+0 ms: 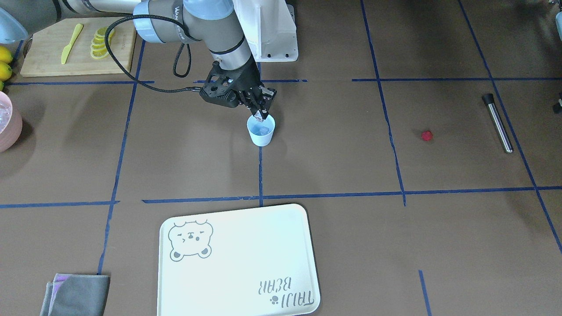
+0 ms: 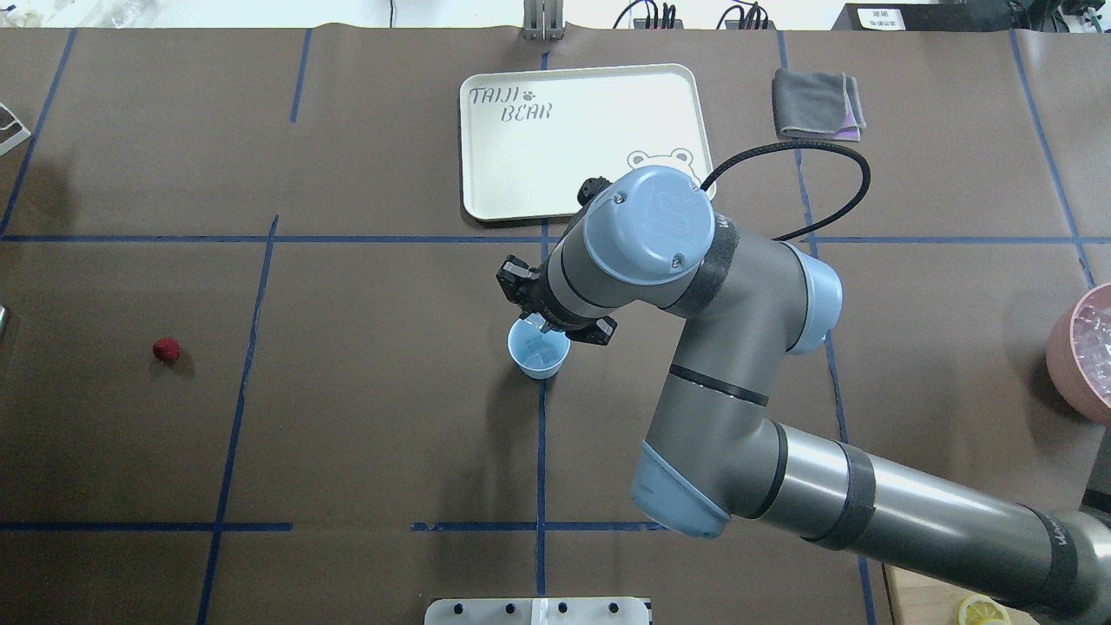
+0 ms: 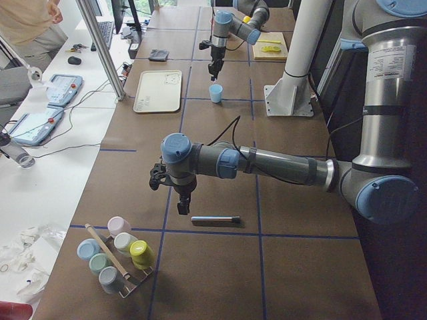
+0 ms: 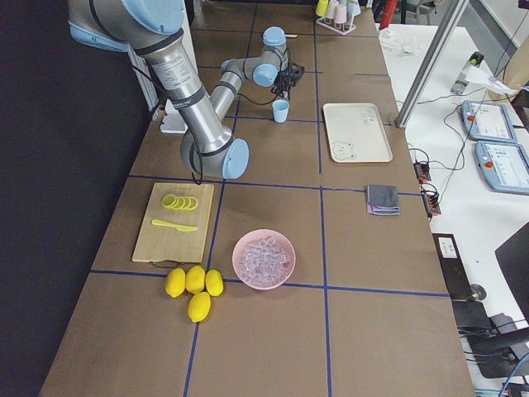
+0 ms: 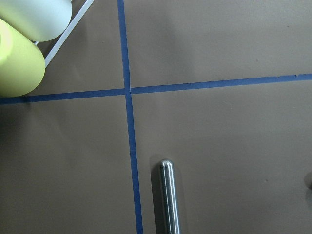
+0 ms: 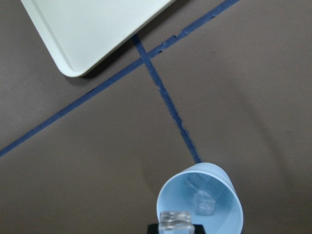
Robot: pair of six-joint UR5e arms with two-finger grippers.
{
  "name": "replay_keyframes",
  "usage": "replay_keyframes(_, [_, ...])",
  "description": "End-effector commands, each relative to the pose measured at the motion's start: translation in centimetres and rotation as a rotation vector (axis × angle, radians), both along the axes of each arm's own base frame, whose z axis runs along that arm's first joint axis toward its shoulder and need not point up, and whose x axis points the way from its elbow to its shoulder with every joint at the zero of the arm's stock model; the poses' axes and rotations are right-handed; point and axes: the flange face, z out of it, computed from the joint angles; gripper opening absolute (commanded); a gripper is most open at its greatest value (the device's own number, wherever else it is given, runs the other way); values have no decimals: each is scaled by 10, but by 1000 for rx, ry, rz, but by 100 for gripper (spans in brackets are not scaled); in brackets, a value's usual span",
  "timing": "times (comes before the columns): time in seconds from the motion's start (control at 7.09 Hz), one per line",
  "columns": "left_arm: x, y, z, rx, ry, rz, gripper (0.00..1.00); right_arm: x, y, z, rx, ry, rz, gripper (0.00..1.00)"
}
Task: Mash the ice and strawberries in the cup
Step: 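Carry the ice cube over the blue cup and release it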
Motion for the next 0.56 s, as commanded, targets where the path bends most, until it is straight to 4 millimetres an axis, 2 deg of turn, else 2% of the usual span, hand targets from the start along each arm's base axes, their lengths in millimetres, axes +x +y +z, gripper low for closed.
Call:
replay_keyframes(0.0, [0,0,0,0,1,0,100,-12,6,9,-4,22,-12,47])
replay_keyframes(0.14, [0,0,1,-1,1,0,100,-13,6,11,-6,26,-12,68])
replay_keyframes(0.28, [3,-2,-1,0,0,4,100,-18,3,16,-11,38,-14,78])
replay_keyframes(0.42, [30,-4,-12,-3,-1,35,100,-19,3,15,-11,38,-14,87])
